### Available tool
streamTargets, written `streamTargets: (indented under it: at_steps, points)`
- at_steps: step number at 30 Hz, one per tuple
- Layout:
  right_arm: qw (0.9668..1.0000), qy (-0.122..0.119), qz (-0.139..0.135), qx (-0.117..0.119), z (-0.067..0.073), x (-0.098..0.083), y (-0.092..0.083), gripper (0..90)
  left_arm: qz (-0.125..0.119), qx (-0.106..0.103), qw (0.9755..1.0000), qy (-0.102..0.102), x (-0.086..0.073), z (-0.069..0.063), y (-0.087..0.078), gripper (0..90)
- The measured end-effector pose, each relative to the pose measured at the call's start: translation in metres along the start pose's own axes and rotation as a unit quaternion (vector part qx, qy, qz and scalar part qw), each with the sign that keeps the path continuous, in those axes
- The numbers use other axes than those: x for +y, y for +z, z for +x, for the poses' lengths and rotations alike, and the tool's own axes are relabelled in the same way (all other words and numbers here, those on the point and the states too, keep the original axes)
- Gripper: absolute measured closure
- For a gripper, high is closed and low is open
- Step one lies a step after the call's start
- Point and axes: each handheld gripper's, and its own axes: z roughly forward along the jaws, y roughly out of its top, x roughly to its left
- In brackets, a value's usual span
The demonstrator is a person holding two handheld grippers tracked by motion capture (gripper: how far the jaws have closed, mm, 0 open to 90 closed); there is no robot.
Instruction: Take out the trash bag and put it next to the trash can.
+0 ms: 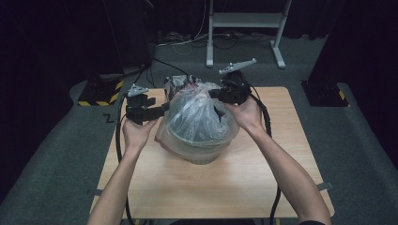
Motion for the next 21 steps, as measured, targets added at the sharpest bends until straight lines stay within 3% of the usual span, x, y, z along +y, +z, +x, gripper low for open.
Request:
streamTargets:
  at_steps: [6, 12, 21]
  points:
    - [1.0000, -0.003, -0.005, 0.002, 0.001, 0.003, -0.003, 90.0, 0.003, 0.001, 0.9999, -0.016, -0.011, 0.013, -0.002, 33.1]
    - [0.9999, -0.006, -0.009, 0.002, 0.003, 0.004, -0.005, 90.0, 0.005, 0.015, 0.9991, -0.040, -0.026, 0.030, -0.004, 32.2]
    - [0.9999, -0.009, -0.014, 0.002, 0.006, 0.009, -0.009, 90.0, 0.024, 0.038, 0.9975, -0.055, -0.047, 0.047, 0.000, 30.9]
